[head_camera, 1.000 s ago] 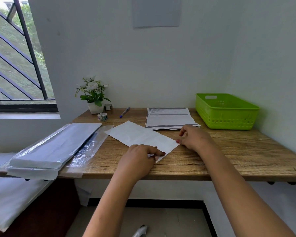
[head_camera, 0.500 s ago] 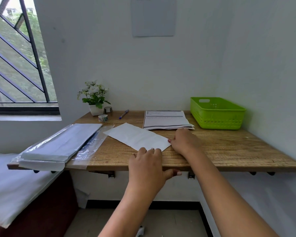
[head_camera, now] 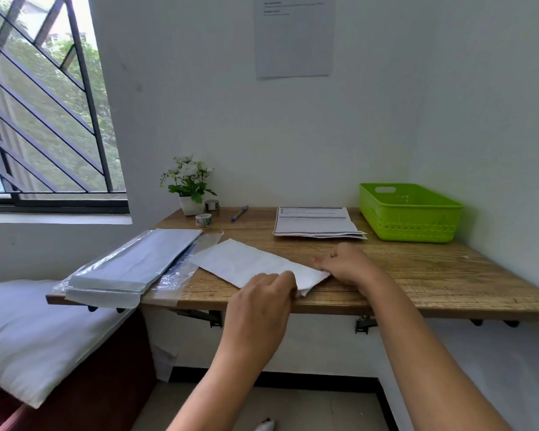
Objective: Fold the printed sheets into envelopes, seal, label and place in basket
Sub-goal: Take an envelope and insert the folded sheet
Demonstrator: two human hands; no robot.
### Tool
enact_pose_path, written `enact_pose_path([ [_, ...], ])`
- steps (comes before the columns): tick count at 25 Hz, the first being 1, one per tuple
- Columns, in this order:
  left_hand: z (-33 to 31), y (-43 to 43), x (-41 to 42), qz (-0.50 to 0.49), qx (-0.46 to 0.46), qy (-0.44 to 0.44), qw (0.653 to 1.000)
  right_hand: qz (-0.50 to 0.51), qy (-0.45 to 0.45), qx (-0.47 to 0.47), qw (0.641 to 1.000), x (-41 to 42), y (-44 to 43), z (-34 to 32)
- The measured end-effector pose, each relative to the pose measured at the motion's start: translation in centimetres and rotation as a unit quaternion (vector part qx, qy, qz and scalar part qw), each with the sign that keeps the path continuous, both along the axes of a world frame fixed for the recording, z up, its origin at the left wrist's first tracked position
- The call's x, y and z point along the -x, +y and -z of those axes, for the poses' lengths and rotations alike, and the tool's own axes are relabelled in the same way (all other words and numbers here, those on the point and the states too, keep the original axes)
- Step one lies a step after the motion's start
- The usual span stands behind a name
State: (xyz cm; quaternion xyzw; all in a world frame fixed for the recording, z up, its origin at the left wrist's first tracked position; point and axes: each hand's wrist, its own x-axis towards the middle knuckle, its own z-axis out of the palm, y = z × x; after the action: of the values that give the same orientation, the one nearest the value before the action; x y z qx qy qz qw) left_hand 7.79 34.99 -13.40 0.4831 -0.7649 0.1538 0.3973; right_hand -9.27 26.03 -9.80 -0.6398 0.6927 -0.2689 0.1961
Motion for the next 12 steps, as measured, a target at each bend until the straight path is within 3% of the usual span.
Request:
enact_pose_path([
  [2,-1.8,-0.4,-0.1,0.044,0.028,0.138,0.989,-0.026,-0.247,0.033,0.968,0.4,0.5,-0.5],
  [4,-4.5,-0.9,-0.1,0.076,0.091,0.316,0.941,-0.057,-0.442,0.051,0.894,0.4,0.8,-1.0],
  [5,-5.9,-1.4,-0.2,0.105,0.094,0.423,0.895,-0.068,-0.48,0.06,0.873,0.4,0.7,-1.0],
  [8,-9.8,-2.7,-1.6,0.249,0.054,0.682,0.685,-0.063,-0.47,0.066,0.878,-0.1,0.1,-0.7],
  [10,-10.6,-3.7,-3.0,0.285,0.014,0.782,0.554,-0.053,-0.517,0.06,0.852,-0.3,-0.3,-0.5],
  [11,-10.2,-4.1,-3.7,0.288,-0.013,0.814,0.505,-0.054,-0.548,0.051,0.833,-0.1,-0.6,-0.5],
  [12,-9.3,-4.4,-4.2,0.275,-0.043,0.833,0.479,-0.055,-0.57,0.037,0.819,0.2,-0.7,-0.5],
])
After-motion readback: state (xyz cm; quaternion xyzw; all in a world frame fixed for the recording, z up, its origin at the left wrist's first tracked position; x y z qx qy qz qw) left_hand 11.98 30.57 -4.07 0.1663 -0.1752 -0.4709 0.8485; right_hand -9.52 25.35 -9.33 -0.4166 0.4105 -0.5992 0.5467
